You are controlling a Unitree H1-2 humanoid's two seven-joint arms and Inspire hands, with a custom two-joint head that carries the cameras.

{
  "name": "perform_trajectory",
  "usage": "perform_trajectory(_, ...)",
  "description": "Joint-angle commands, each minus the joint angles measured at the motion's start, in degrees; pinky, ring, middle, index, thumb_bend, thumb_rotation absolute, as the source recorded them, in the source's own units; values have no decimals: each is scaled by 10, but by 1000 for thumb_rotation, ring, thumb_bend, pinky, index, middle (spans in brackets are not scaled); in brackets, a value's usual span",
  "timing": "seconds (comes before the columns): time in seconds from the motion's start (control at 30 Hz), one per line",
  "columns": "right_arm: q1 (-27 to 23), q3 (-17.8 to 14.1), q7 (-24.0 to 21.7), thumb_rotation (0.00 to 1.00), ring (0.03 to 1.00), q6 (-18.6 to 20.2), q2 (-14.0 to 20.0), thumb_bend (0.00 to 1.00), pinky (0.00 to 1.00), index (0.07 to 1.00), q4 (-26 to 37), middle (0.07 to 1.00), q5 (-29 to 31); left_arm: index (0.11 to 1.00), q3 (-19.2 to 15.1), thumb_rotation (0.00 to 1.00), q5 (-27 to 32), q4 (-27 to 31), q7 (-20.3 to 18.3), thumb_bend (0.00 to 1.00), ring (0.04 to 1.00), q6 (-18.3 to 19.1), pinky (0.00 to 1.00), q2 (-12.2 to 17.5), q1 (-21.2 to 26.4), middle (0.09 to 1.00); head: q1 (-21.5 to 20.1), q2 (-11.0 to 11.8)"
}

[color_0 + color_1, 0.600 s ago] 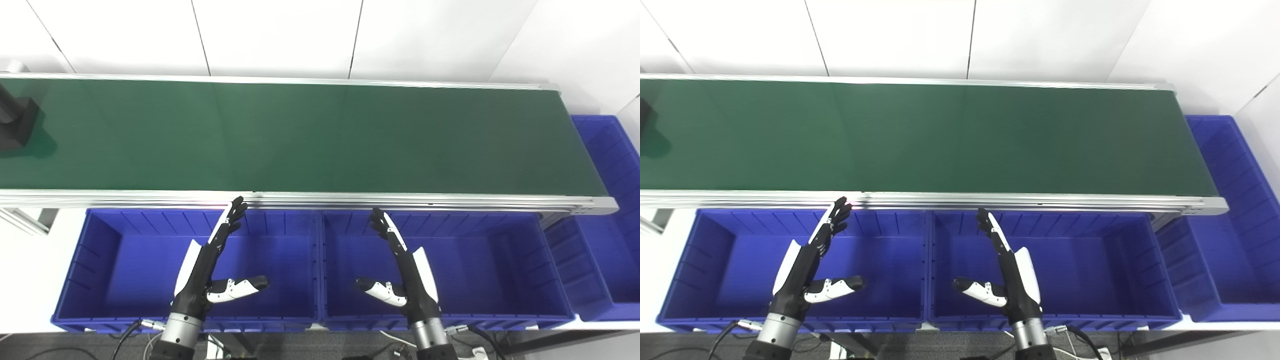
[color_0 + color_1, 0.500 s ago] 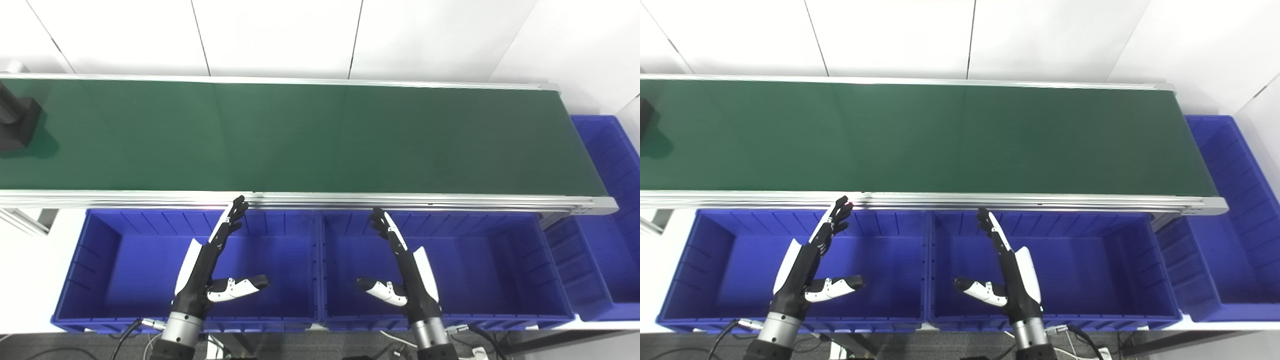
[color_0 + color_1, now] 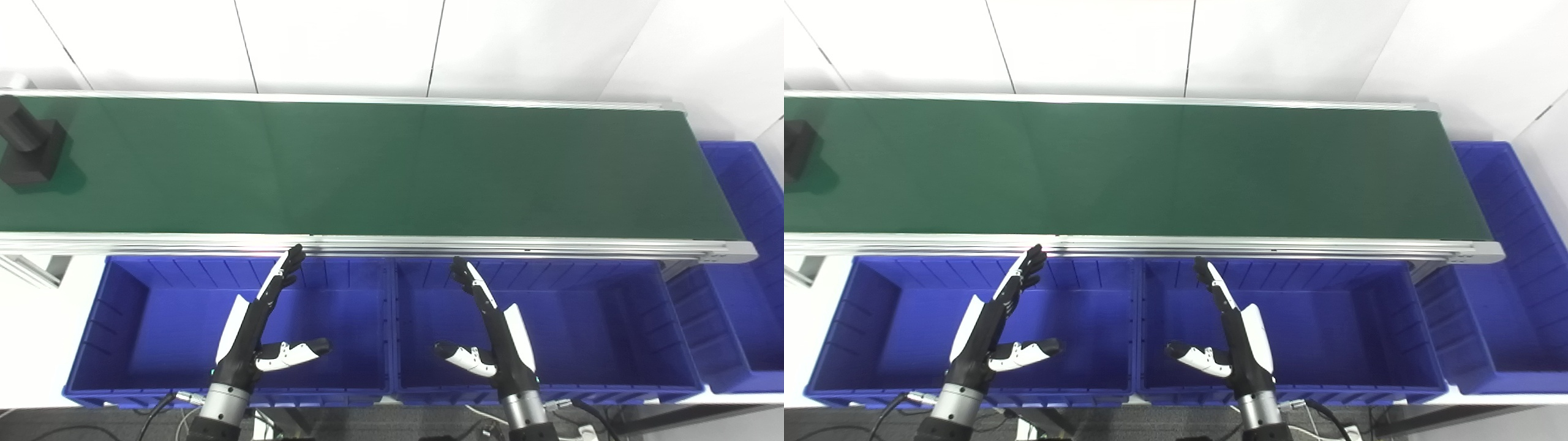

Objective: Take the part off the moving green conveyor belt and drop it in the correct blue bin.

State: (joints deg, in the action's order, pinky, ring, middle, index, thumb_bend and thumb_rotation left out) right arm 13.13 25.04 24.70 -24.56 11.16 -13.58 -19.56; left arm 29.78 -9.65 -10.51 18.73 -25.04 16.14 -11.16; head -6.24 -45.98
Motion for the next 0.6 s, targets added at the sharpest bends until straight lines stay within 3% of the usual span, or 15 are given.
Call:
perform_trajectory(0.0, -11, 5, 25, 832, 875, -24, 6, 937, 857, 939, 1, 896, 0, 946, 6, 645, -6, 3, 19, 968, 925, -19, 886, 9, 15, 933, 2, 8)
perform_trajectory(0.3, -24, 35, 64, 837, 882, -24, 19, 943, 884, 942, -20, 900, 3, 941, 50, 651, -12, -20, 69, 959, 916, -19, 878, 23, 38, 930, 6, 39)
perform_trajectory(0.57, -34, 50, 82, 829, 884, -24, 26, 935, 868, 946, -29, 904, 5, 937, 69, 650, -6, -21, 89, 970, 910, -19, 873, 29, 46, 925, 8, 49)
